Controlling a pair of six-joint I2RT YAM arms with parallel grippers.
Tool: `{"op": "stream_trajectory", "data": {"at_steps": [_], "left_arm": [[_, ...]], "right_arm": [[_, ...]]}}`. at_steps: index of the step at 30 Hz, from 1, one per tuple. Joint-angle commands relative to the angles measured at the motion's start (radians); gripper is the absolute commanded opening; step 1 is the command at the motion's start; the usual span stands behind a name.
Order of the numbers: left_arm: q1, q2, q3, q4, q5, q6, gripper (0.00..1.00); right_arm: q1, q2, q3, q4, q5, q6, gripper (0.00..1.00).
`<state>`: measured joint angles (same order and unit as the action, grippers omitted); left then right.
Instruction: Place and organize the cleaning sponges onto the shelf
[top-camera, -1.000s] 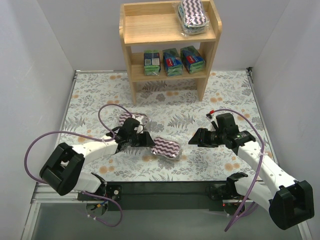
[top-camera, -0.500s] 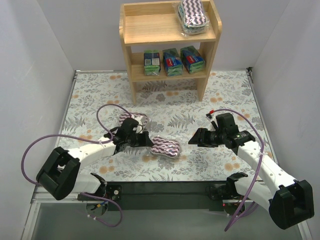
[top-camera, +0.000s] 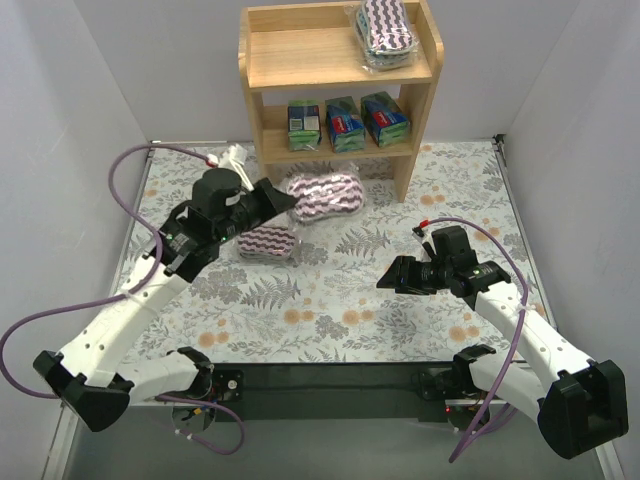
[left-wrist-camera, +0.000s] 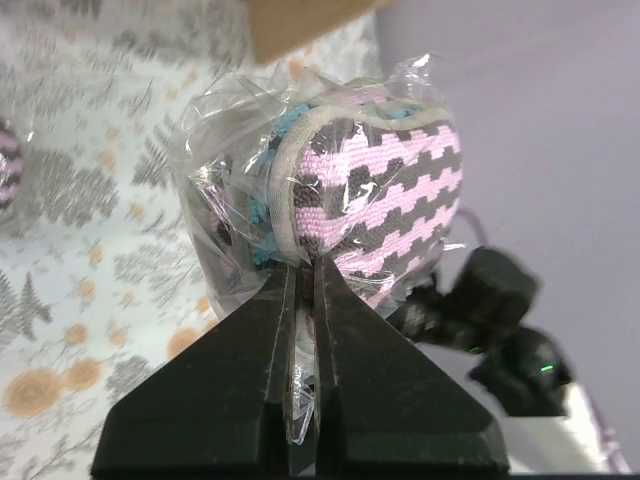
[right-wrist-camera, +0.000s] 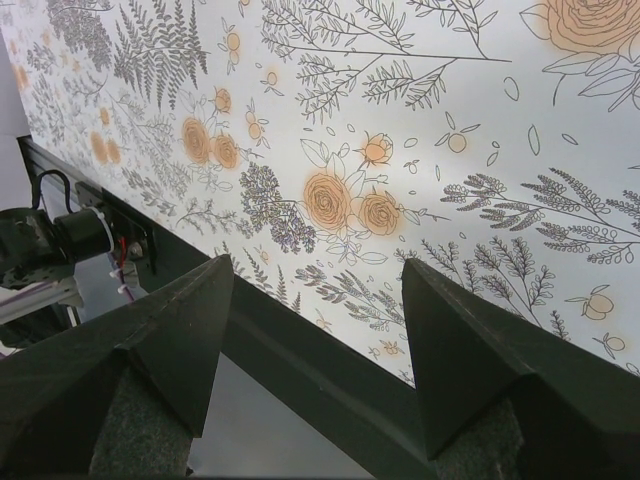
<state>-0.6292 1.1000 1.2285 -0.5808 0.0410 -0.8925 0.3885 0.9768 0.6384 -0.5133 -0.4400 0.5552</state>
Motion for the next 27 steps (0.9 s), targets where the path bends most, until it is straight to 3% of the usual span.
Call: {"op": "stream_trajectory", "data": {"at_steps": [1, 6, 14, 22, 27], "left_arm": [[0.006, 0.007, 0.221, -0.114, -0.170, -0.094, 0.00], [0.006, 0.076, 0.414, -0.022, -0.291, -0.109, 0.00], [0.006, 0.461, 0.856, 0.047, -0.426, -0.169, 0.00], [0.006, 0.669, 1.049, 0.078, -0.639, -0.344, 0.00], [0.003, 0.736, 1.086, 0.225, -0.694, -0.361, 0.00]], "right_arm": [[0.004, -0.020, 0.020, 0.022, 0.006, 0.003, 0.63], [0.004, -0.018, 0.027, 0.022, 0.004, 0.002, 0.63], [0.006, -0.001, 0.070, 0.022, 0.007, -0.005, 0.63], [0.006, 0.031, 0.129, 0.030, 0.015, 0.000, 0.63], [0.004, 0.031, 0.127, 0.038, 0.014, -0.001, 0.63]]}}
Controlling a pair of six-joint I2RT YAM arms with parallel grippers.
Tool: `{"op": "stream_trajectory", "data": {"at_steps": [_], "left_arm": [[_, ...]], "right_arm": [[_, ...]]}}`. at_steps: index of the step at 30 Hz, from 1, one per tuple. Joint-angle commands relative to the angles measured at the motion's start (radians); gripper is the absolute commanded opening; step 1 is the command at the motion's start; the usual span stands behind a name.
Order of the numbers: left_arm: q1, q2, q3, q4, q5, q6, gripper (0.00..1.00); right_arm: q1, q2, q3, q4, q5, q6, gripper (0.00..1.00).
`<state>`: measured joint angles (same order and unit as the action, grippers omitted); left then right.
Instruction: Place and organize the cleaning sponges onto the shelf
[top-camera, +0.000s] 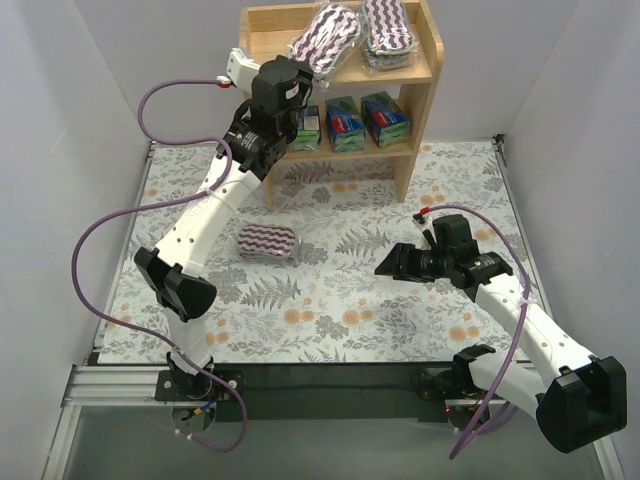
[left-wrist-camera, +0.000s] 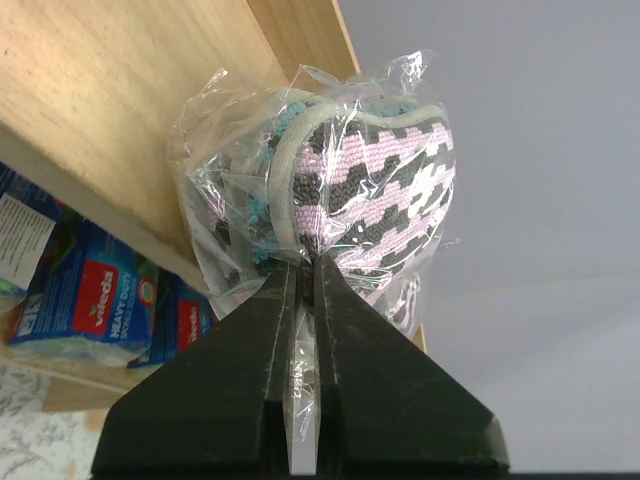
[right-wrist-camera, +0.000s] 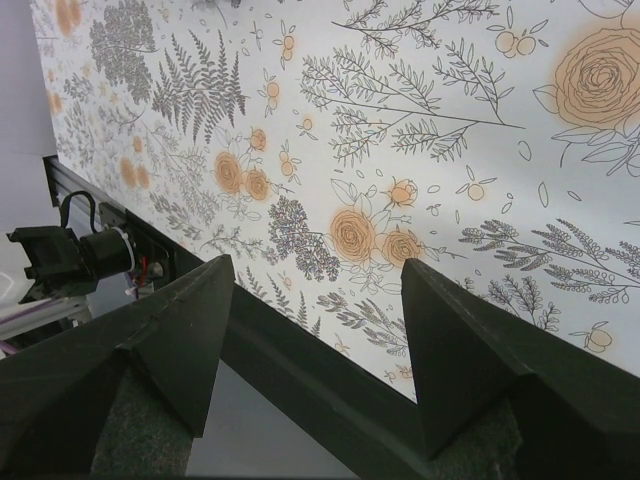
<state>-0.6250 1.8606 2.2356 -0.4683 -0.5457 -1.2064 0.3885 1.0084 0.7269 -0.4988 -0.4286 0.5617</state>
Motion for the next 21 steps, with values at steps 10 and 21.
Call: {"op": "stream_trajectory", "data": {"at_steps": [10, 21], "left_arm": [[-0.016, 0.092, 0.147, 0.148, -0.175, -0.113, 0.00], [-0.021, 0.172, 0.179, 0.146, -0.132, -0.182, 0.00]], "right_arm": [[0.004, -0.017, 0.017, 0.028, 0.005, -0.014, 0.63], [0.004, -0.013, 0.020, 0.029, 0.002, -0.026, 0.63]]}}
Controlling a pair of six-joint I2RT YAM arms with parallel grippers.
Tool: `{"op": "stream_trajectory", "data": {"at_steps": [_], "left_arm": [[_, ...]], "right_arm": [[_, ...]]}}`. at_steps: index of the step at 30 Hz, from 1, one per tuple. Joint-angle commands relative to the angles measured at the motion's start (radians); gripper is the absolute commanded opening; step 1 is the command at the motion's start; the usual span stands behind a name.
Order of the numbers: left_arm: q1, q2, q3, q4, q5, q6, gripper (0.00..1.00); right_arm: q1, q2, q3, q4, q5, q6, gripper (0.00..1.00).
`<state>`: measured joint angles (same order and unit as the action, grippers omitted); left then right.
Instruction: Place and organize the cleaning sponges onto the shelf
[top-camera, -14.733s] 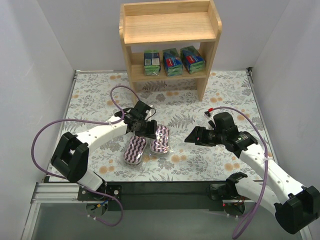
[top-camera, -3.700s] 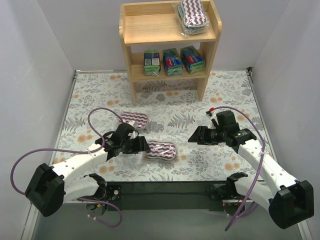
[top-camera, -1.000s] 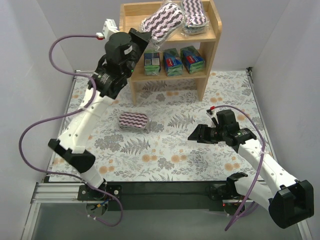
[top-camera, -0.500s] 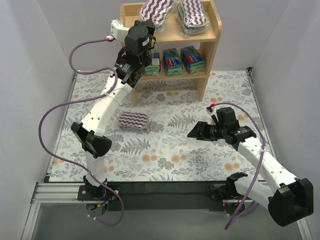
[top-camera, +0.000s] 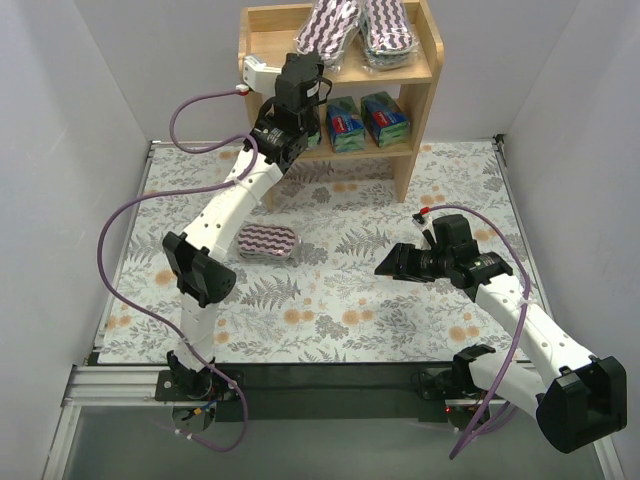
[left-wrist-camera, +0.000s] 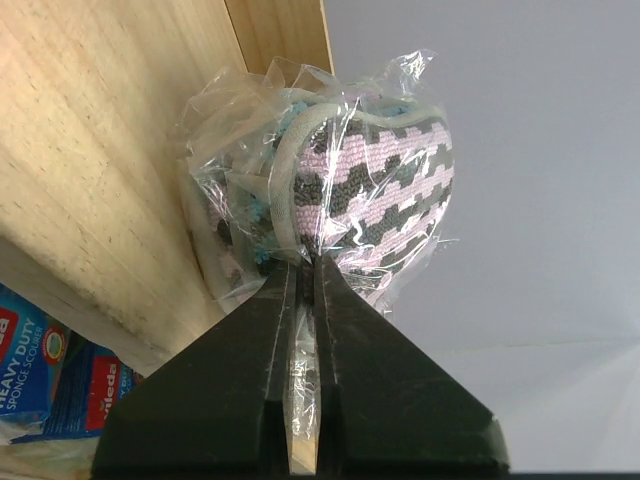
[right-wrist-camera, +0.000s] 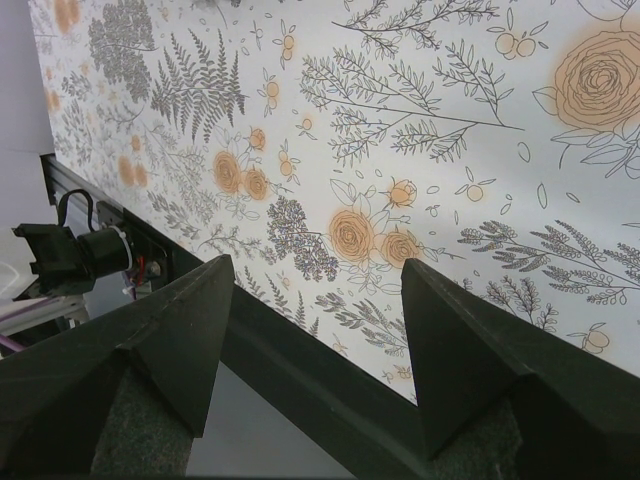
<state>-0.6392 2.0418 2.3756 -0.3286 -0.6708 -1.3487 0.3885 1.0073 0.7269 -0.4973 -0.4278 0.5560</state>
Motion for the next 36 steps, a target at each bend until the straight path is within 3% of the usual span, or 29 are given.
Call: {"op": "stream_trajectory", "data": {"at_steps": [1, 5, 7, 15, 16, 21, 26, 30, 33, 36], "left_arm": [[-0.007, -0.006, 0.040, 0.010, 0.003, -0.046, 0.00], [-0.020, -0.002, 0.048, 0.031, 0.020, -0.047, 0.01], [-0.037, -0.009, 0.047, 0.074, 0.013, -0.015, 0.10], [-0.102, -0.037, 0.018, 0.157, 0.008, 0.055, 0.22], [-0.103, -0.041, 0.013, 0.184, 0.010, 0.066, 0.28], [-0.109, -0.046, -0.001, 0.209, 0.042, 0.105, 0.39], [-0.109, -0.060, -0.009, 0.263, 0.092, 0.166, 0.42], [-0.109, -0.113, -0.001, 0.306, 0.198, 0.310, 0.42], [-0.111, -0.256, -0.140, 0.301, 0.304, 0.434, 0.45], [-0.111, -0.499, -0.457, 0.293, 0.382, 0.532, 0.47]], "right_arm": [[0.004, -0.010, 0.017, 0.029, 0.000, -0.021, 0.63], [0.004, -0.012, 0.016, 0.029, -0.002, -0.022, 0.63], [0.003, -0.013, 0.014, 0.029, 0.000, -0.022, 0.63], [0.004, -0.012, 0.006, 0.032, -0.005, -0.018, 0.63], [0.004, -0.015, 0.005, 0.032, -0.005, -0.016, 0.63], [0.004, -0.021, -0.003, 0.032, -0.008, -0.013, 0.63], [0.004, -0.030, -0.011, 0.032, -0.009, -0.010, 0.63], [0.004, -0.039, -0.015, 0.032, -0.009, -0.007, 0.63], [0.004, -0.045, -0.018, 0.032, -0.011, -0.007, 0.64], [0.006, -0.044, -0.015, 0.034, -0.023, -0.014, 0.64]]}}
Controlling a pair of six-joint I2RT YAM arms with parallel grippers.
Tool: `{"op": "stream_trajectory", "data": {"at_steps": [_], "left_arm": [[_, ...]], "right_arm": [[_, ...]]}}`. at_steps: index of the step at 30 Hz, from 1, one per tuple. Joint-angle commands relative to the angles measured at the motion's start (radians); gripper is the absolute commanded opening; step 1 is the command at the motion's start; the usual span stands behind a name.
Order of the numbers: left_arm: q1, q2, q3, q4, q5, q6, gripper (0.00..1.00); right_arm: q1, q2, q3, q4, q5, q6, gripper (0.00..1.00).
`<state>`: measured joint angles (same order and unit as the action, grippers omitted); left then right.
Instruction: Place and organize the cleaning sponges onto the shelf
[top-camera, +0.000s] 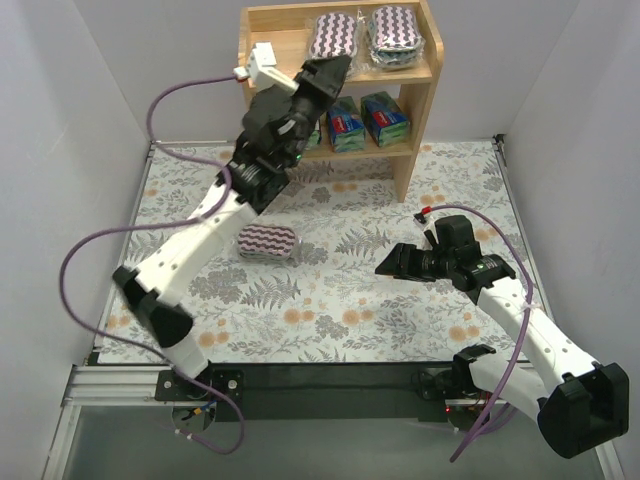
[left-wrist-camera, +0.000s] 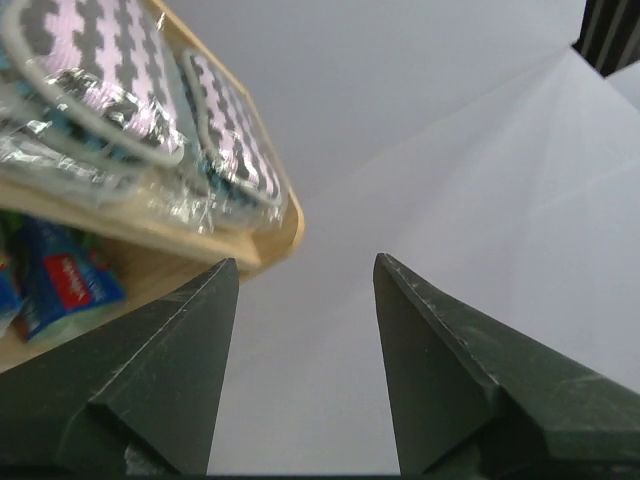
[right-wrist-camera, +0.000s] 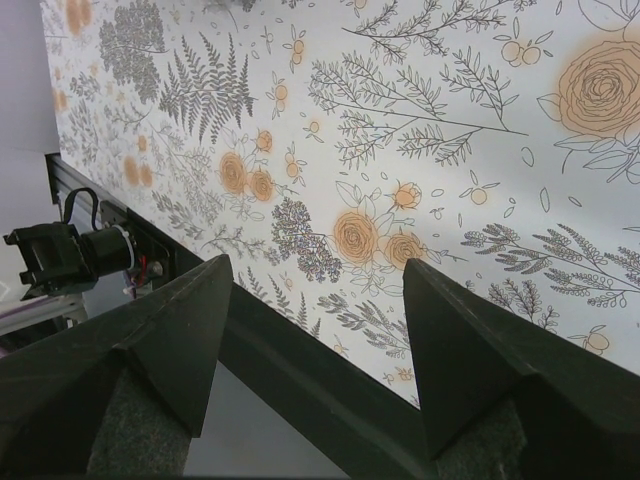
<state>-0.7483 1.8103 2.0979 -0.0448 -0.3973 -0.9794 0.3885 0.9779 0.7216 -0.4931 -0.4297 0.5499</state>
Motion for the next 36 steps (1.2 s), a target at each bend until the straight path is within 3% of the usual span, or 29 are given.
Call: {"op": "stream_trajectory", "data": {"at_steps": [1, 2, 6, 9, 12, 13, 15, 16, 18, 19, 20, 23, 26, 32, 36], "left_arm": [[-0.002, -0.331, -0.261, 0.013, 0.118, 0.186, 0.50], [0.000, -0.462, -0.430, 0.014, 0.121, 0.217, 0.52], [0.004, -0.742, -0.742, -0.105, 0.068, 0.239, 0.64], [0.012, -0.882, -0.864, -0.300, 0.046, 0.239, 0.72], [0.021, -0.908, -0.900, -0.511, 0.032, 0.245, 0.80], [0.029, -0.899, -0.904, -0.615, 0.035, 0.242, 0.82], [0.079, -0.884, -0.929, -0.674, 0.084, 0.258, 0.84], [0.114, -0.869, -0.965, -0.700, 0.183, 0.281, 0.84], [0.274, -0.862, -1.012, -0.695, 0.317, 0.314, 0.84], [0.329, -0.856, -1.065, -0.669, 0.468, 0.350, 0.84], [0.430, -0.839, -1.087, -0.661, 0.516, 0.367, 0.84], [0.590, -0.784, -1.131, -0.638, 0.655, 0.453, 0.82], [0.622, -0.683, -1.125, -0.593, 0.637, 0.525, 0.82], [0.783, -0.416, -1.110, -0.474, 0.805, 0.605, 0.76], [0.799, -0.295, -1.058, -0.448, 0.824, 0.703, 0.73]], "right_arm": [[0.004, -0.012, -0.008, 0.031, -0.023, -0.013, 0.64], [0.006, -0.010, -0.008, 0.033, -0.023, -0.015, 0.64], [0.007, 0.013, 0.007, 0.033, -0.040, -0.030, 0.65], [0.010, 0.022, 0.013, 0.031, -0.044, -0.041, 0.65], [0.010, 0.024, 0.016, 0.022, -0.046, -0.045, 0.65], [0.010, 0.025, 0.018, 0.016, -0.047, -0.047, 0.65], [0.010, 0.033, 0.016, 0.008, -0.049, -0.054, 0.65], [0.010, 0.034, 0.015, 0.007, -0.047, -0.057, 0.65], [0.010, 0.039, 0.019, -0.002, -0.047, -0.062, 0.66], [0.010, 0.041, 0.021, -0.004, -0.047, -0.065, 0.66], [0.009, 0.042, 0.022, -0.009, -0.047, -0.065, 0.66], [0.009, 0.039, 0.025, -0.012, -0.046, -0.065, 0.66], [0.010, 0.036, 0.022, -0.015, -0.044, -0.067, 0.66], [0.010, 0.022, 0.013, -0.018, -0.049, -0.067, 0.66], [0.010, 0.013, 0.006, -0.021, -0.043, -0.061, 0.67]]}}
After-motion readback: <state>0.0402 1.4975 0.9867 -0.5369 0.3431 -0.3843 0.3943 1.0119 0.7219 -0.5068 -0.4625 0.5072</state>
